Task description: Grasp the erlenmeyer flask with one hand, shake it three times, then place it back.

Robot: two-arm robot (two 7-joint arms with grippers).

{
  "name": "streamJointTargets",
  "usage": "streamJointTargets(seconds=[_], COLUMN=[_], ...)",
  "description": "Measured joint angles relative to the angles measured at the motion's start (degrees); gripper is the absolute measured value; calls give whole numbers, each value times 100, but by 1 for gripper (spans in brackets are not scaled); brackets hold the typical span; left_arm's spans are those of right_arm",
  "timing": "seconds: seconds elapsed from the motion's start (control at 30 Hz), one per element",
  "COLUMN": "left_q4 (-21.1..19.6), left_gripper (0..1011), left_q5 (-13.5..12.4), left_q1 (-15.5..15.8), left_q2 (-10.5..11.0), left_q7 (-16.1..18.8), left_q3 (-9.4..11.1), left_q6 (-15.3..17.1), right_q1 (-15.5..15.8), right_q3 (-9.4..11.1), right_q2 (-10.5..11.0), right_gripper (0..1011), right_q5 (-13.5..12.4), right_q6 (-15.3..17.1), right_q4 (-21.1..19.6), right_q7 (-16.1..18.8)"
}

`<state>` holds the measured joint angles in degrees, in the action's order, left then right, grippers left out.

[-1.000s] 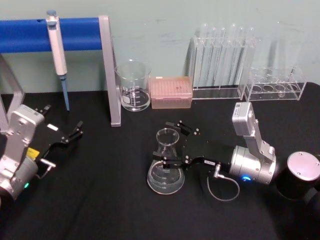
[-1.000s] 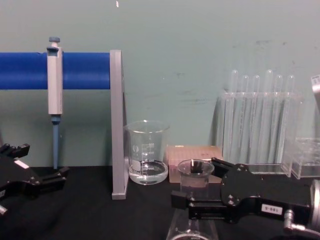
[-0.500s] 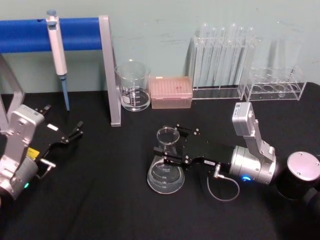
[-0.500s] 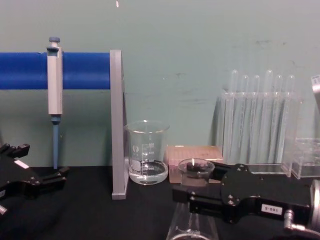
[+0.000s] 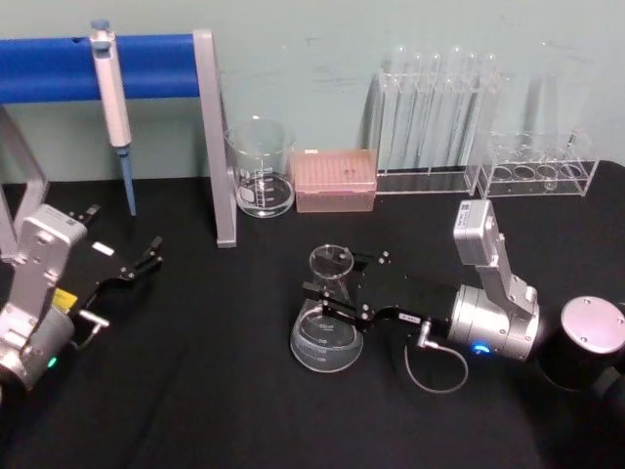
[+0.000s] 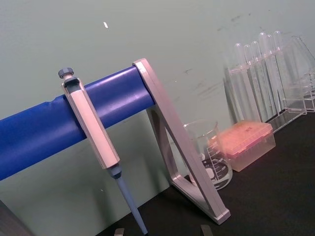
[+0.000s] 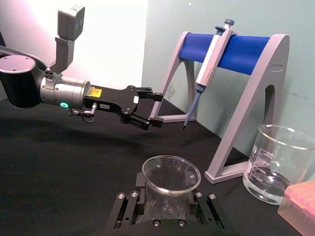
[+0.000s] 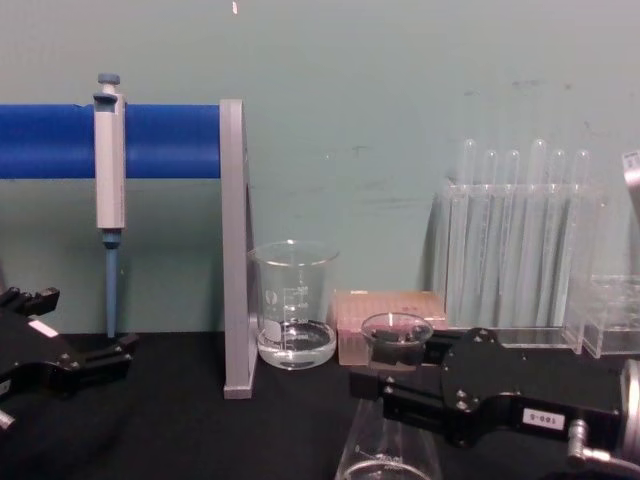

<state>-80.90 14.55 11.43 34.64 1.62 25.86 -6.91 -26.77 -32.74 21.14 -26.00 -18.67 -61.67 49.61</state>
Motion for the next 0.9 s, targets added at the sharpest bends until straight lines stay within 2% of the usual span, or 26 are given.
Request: streamJointTargets(seconds=[0.53, 0.77, 0.9], left_q4=[0, 0, 0], left_gripper=[1001, 1001, 1001], left_q5=[0, 0, 0], left_q1=[0, 0, 0], left_q2=[0, 0, 0], left_q7=[0, 0, 0], left_q3=[0, 0, 0], left_q6=[0, 0, 0], right_q1=[-1, 8, 33], right_q3=[4, 106, 184], right_q2=[-3, -6, 28], right_gripper=[470, 469, 469], right_q5=[-21, -164, -210], right_q6=[0, -1, 11], right_q4=[10, -14, -179], right_q7=[4, 9, -84])
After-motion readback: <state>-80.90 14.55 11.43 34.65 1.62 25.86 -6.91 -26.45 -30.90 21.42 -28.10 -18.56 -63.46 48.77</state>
